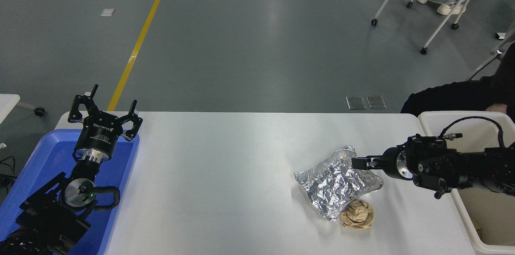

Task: Pick up foil plate and place in dustbin

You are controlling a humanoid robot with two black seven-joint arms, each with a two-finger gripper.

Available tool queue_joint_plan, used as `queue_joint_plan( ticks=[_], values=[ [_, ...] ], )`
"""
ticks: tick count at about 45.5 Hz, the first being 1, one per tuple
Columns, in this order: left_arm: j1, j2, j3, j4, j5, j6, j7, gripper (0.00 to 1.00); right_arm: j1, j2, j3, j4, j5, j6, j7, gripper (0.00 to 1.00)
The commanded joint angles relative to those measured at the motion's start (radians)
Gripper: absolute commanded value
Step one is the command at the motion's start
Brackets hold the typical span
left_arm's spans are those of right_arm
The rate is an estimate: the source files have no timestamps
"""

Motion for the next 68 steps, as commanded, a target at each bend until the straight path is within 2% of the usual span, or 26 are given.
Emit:
queue_joint_plan(
  ticks=[1,5,8,15,19,23,39,46,57,64,68],
  values=[
    [0.0,0.0,0.0,0.001,0.0,0.0,0.0,1.0,-0.036,0.01,0.014,-0.042,-0.004,-0.001,-0.034,0.77],
    [0.0,0.0,0.0,-0.001,0.0,0.0,0.0,1.0,-0.036,0.01,0.014,-0.045,-0.004,-0.001,-0.045,0.61],
    [0.0,0.0,0.0,0.001,0.0,0.0,0.0,1.0,-0.036,0.01,0.014,-0.052,-0.004,0.001,-0.045,0.44],
    [0.0,0.0,0.0,-0.001,0.0,0.0,0.001,1.0,-0.036,0.01,0.014,-0.052,-0.001,0.008,-0.045,0.25],
    [0.0,0.0,0.0,-0.001,0.0,0.0,0.0,1.0,-0.036,0.012,0.014,-0.048,-0.001,0.01,-0.045,0.2],
    [0.0,0.002,0.0,-0.001,0.0,0.0,0.001,1.0,-0.036,0.012,0.014,-0.047,-0.001,0.01,-0.043,0.0],
    [0.0,0.002,0.0,-0.001,0.0,0.0,0.001,1.0,0.099,0.006,-0.085,0.062,0.011,0.021,-0.029,0.0],
    [0.0,0.002,0.0,-0.001,0.0,-0.001,0.001,1.0,0.252,-0.051,-0.186,0.192,0.03,0.021,-0.012,0.0],
    [0.003,0.003,0.0,-0.001,0.0,-0.001,0.001,1.0,0.634,-0.159,-0.363,0.522,0.082,0.091,0.015,0.0],
    [0.005,0.005,-0.001,0.001,0.0,-0.001,0.001,1.0,0.936,-0.163,-0.513,0.74,0.126,0.145,0.044,0.0],
    [0.005,0.005,-0.003,-0.001,0.0,-0.003,0.004,1.0,1.076,-0.16,-0.547,0.809,0.133,0.237,0.067,0.0]
  ],
)
